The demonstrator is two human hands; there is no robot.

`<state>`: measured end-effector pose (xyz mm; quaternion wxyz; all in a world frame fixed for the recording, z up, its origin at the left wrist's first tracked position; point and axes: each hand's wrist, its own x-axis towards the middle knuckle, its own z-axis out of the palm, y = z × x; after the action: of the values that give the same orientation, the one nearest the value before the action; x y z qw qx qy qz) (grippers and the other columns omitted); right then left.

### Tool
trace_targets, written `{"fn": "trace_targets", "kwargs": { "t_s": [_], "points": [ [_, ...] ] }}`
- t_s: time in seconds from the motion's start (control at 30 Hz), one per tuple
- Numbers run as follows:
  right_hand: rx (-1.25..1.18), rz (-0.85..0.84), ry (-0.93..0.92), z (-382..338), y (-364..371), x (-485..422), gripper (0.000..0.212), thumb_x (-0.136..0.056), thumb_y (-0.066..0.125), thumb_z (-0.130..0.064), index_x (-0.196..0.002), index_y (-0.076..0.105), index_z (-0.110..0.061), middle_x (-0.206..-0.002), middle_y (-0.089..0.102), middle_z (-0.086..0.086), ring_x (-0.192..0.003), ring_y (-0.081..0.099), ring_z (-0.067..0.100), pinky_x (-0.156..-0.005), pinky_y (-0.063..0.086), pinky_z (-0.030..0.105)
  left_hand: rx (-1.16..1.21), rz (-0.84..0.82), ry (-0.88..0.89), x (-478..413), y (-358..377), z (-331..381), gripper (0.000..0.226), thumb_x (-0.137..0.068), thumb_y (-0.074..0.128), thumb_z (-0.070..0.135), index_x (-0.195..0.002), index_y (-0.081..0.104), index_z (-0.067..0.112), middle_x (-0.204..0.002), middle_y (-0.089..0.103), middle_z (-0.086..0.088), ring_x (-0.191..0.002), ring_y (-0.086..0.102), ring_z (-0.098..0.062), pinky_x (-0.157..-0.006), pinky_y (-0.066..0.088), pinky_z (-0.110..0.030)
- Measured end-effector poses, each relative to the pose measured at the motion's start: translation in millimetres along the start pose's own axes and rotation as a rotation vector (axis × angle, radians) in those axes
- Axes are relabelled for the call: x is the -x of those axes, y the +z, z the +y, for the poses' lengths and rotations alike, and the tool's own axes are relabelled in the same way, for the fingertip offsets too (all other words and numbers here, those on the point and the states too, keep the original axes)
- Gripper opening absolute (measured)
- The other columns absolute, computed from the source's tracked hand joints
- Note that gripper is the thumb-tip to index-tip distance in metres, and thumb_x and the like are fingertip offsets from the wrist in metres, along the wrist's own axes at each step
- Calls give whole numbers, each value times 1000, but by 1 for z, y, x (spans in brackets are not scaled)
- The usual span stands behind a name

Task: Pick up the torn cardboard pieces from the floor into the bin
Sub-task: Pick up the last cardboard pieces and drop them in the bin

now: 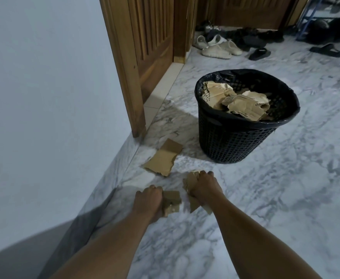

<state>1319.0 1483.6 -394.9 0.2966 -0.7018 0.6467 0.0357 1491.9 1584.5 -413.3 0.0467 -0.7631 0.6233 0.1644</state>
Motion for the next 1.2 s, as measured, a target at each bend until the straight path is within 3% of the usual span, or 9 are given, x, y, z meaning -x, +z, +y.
{"fn": "trace_targets", "kwargs": {
  "t_s": [0.1, 0.23, 0.43, 0.6, 0.7, 0.8, 0.93, 1.1, 1.2],
  "points": [
    [8, -60, 53, 3, 1, 6, 76, -76, 76, -37, -138, 37, -13, -134, 31, 13, -127, 39, 37, -100, 45, 45, 33, -59, -38, -1, -3, 4, 80, -72, 79, 38, -135, 35, 16, -126, 53, -6, -117, 56, -29, -94, 43, -43],
    [16, -102, 142, 8, 5, 5, 85, -77, 75, -39, -142, 27, -13, -140, 38, 15, -131, 38, 36, -105, 40, 45, -26, -163, -76, 0, -3, 10, 76, -67, 85, 41, -125, 44, 13, -125, 45, -8, -120, 47, -31, -97, 41, -47],
    [-78, 21, 53, 3, 4, 14, 56, -77, 64, -21, -122, 31, -22, -114, 61, 8, -109, 59, 32, -93, 40, 47, -6, -200, -66, -7, -11, 20, 88, -70, 85, 26, -138, 31, 11, -134, 48, -12, -124, 47, -33, -100, 41, -45],
    [-364, 79, 201, 41, -13, -1, 47, -70, 78, -27, -113, 62, -14, -105, 68, 8, -97, 65, 28, -84, 57, 40, 385, -157, 37, -18, -20, 27, 26, -88, 66, 23, -109, 51, 18, -115, 62, -9, -102, 61, -24, -81, 48, -29],
    [-445, 44, 318, 79, 0, -28, 59, -51, 71, -50, -104, 65, -26, -98, 69, 0, -92, 64, 24, -85, 56, 44, 664, -43, -81, -47, -45, 29, 43, -87, 69, 38, -116, 55, 10, -112, 60, -4, -105, 59, -23, -74, 45, -24],
    [-410, 53, 366, 96, 15, -45, 82, -35, 59, -68, -108, 62, -31, -100, 63, -2, -98, 59, 25, -89, 53, 44, 399, 111, -269, -88, -68, 23, 73, -87, 55, 63, -135, 45, 8, -133, 48, -13, -125, 45, -33, -97, 43, -43],
    [-404, 32, 369, 84, 3, -34, 75, -38, 64, -69, -100, 64, -28, -104, 63, 1, -99, 57, 25, -89, 53, 45, 315, -67, -314, -130, -57, 1, 93, -81, 58, 70, -150, 30, 15, -156, 23, -17, -140, 25, -40, -111, 30, -49],
    [-369, -22, 371, 93, 8, -54, 71, -42, 64, -69, -103, 62, -33, -101, 62, -3, -98, 59, 24, -88, 53, 45, 104, -134, -265, -147, -37, -3, 99, -72, 68, 71, -146, 36, 12, -150, 37, -17, -139, 30, -37, -111, 24, -49],
    [-473, -55, 362, 127, 36, -104, 68, -34, 68, -61, -94, 68, -29, -96, 71, -2, -92, 66, 23, -85, 56, 47, 131, -63, -275, -146, -40, 2, 93, -66, 75, 69, -139, 44, 20, -143, 47, -11, -133, 37, -36, -102, 32, -45]
  ]
}}
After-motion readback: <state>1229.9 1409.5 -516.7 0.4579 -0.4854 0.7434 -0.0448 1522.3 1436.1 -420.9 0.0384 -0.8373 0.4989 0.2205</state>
